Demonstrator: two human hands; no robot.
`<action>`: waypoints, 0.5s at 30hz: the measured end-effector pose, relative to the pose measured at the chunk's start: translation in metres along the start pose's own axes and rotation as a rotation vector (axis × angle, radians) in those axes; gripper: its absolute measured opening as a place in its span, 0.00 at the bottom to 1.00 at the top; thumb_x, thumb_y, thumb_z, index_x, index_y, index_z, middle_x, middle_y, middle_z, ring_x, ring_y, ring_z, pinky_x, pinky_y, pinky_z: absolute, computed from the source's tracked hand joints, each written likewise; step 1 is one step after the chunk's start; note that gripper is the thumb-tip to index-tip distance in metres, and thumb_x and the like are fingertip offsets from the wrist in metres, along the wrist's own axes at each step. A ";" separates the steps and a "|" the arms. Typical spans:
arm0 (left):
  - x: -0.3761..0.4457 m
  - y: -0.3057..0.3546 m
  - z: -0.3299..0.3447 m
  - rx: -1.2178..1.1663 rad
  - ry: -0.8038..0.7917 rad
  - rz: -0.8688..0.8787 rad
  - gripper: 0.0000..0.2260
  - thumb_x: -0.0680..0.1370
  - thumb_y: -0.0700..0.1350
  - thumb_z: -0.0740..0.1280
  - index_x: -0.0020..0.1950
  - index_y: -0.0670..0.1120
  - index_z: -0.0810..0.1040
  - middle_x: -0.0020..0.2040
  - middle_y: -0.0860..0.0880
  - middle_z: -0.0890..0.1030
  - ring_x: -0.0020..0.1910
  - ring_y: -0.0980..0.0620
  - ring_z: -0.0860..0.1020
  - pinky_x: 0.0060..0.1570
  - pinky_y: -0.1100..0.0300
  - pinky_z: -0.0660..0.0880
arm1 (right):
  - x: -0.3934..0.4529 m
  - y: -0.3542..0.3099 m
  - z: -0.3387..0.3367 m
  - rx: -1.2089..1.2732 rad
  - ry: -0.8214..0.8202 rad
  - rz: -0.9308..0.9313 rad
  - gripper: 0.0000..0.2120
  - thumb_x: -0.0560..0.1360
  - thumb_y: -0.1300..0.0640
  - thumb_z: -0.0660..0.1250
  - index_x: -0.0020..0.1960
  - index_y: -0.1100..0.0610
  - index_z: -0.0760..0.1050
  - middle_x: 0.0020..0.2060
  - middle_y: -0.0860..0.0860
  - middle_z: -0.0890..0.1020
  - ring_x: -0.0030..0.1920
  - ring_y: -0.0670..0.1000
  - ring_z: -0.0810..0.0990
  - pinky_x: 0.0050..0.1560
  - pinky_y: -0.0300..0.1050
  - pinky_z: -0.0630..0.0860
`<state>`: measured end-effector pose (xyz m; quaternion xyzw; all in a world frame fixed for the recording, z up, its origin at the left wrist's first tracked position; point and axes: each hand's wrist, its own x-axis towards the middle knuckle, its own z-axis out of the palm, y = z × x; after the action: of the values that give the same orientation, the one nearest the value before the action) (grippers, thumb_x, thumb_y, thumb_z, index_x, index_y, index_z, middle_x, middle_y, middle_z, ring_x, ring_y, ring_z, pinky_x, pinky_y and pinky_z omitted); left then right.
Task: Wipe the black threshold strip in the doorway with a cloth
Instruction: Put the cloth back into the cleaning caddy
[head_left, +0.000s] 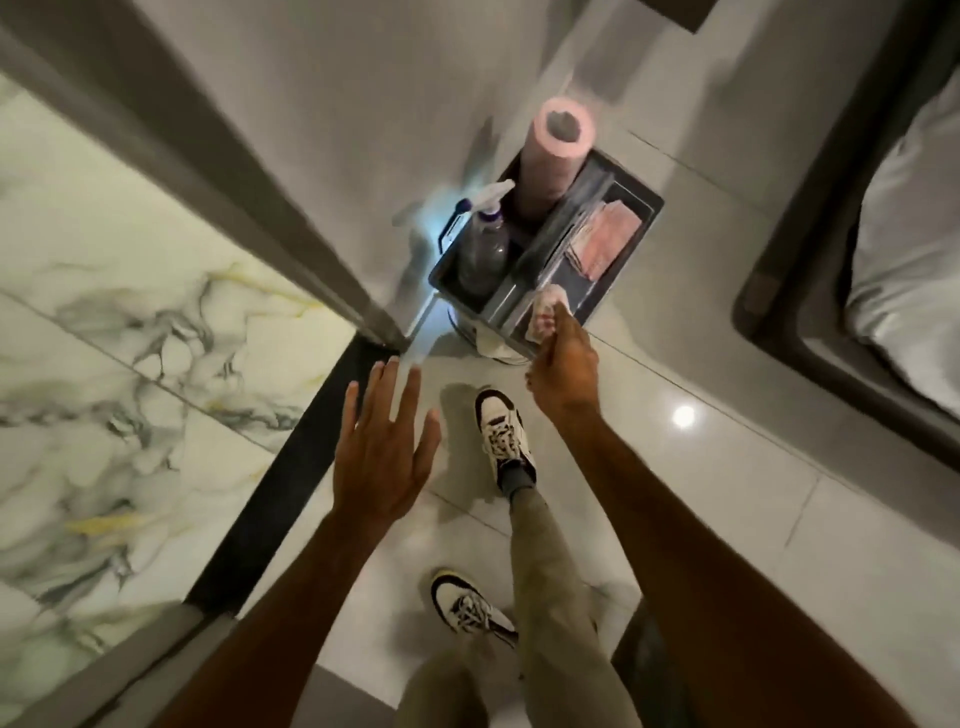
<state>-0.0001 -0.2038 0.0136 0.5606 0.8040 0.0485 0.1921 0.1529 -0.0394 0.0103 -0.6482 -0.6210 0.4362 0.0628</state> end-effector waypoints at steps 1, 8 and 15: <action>0.025 0.007 0.006 0.008 -0.017 0.032 0.31 0.87 0.58 0.48 0.85 0.42 0.66 0.85 0.36 0.66 0.86 0.37 0.63 0.84 0.34 0.61 | 0.021 0.005 0.001 -0.001 -0.002 0.039 0.30 0.86 0.66 0.63 0.86 0.58 0.60 0.80 0.61 0.70 0.74 0.67 0.76 0.73 0.66 0.79; 0.162 0.024 0.117 0.100 -0.189 0.124 0.36 0.86 0.64 0.42 0.88 0.45 0.57 0.89 0.41 0.56 0.89 0.42 0.52 0.88 0.39 0.50 | 0.165 0.060 0.056 0.086 0.039 0.239 0.32 0.84 0.61 0.66 0.86 0.57 0.60 0.83 0.59 0.64 0.82 0.62 0.68 0.82 0.54 0.70; 0.205 0.016 0.183 0.240 -0.143 0.124 0.35 0.88 0.65 0.43 0.89 0.44 0.54 0.89 0.39 0.55 0.88 0.39 0.53 0.86 0.34 0.54 | 0.219 0.101 0.104 -0.066 -0.153 0.314 0.47 0.85 0.49 0.68 0.88 0.51 0.35 0.89 0.59 0.44 0.84 0.70 0.62 0.77 0.70 0.71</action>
<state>0.0189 -0.0345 -0.2022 0.6300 0.7522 -0.0762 0.1772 0.1286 0.0785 -0.2227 -0.7037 -0.5291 0.4682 -0.0748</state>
